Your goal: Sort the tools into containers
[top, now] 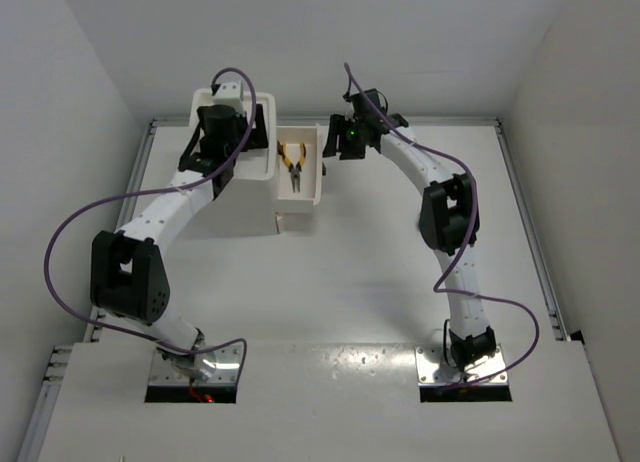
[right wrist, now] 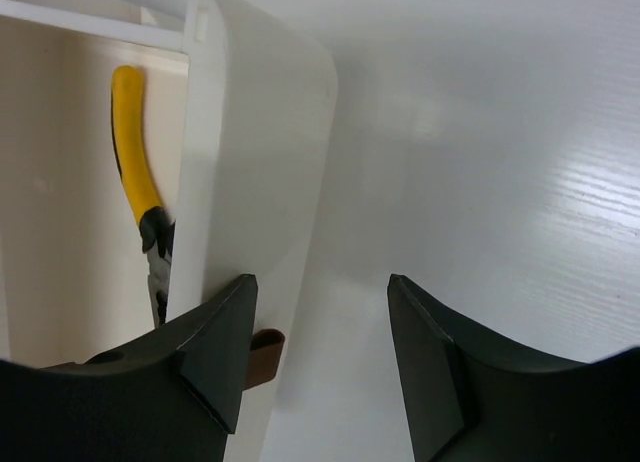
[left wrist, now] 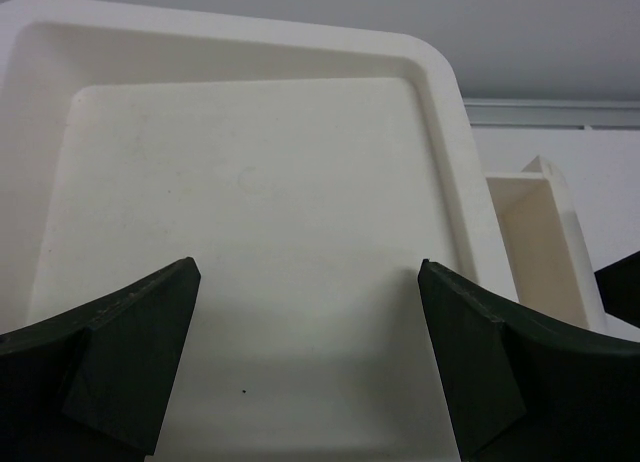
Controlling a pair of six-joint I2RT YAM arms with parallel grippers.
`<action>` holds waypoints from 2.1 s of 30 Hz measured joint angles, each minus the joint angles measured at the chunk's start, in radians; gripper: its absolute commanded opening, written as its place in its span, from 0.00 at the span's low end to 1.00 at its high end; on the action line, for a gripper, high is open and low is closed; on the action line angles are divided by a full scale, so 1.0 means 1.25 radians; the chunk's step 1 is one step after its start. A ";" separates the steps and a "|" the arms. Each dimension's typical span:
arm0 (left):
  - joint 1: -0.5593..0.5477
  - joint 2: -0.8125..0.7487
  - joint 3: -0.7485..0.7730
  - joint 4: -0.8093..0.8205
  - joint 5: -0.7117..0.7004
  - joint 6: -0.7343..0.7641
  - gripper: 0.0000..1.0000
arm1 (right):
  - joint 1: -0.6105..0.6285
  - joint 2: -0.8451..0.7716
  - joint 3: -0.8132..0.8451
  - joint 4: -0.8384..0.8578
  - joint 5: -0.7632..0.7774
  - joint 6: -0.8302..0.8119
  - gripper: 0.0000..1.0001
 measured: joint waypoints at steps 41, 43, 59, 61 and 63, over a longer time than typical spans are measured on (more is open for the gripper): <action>-0.016 0.026 0.027 -0.019 -0.057 0.000 1.00 | 0.054 0.083 -0.116 0.389 -0.673 0.105 0.57; -0.016 0.026 0.027 -0.019 -0.056 0.001 1.00 | 0.029 0.072 -0.141 0.404 -0.693 0.078 0.55; -0.009 0.003 0.028 -0.024 0.017 0.016 1.00 | -0.090 0.074 -0.075 0.306 -0.772 -0.415 0.54; -0.009 -0.002 0.028 -0.028 0.027 0.016 1.00 | -0.064 0.074 -0.103 0.284 -0.763 -0.496 0.54; -0.006 -0.004 0.028 -0.031 0.035 0.016 1.00 | -0.042 0.075 -0.124 0.261 -0.756 -0.556 0.54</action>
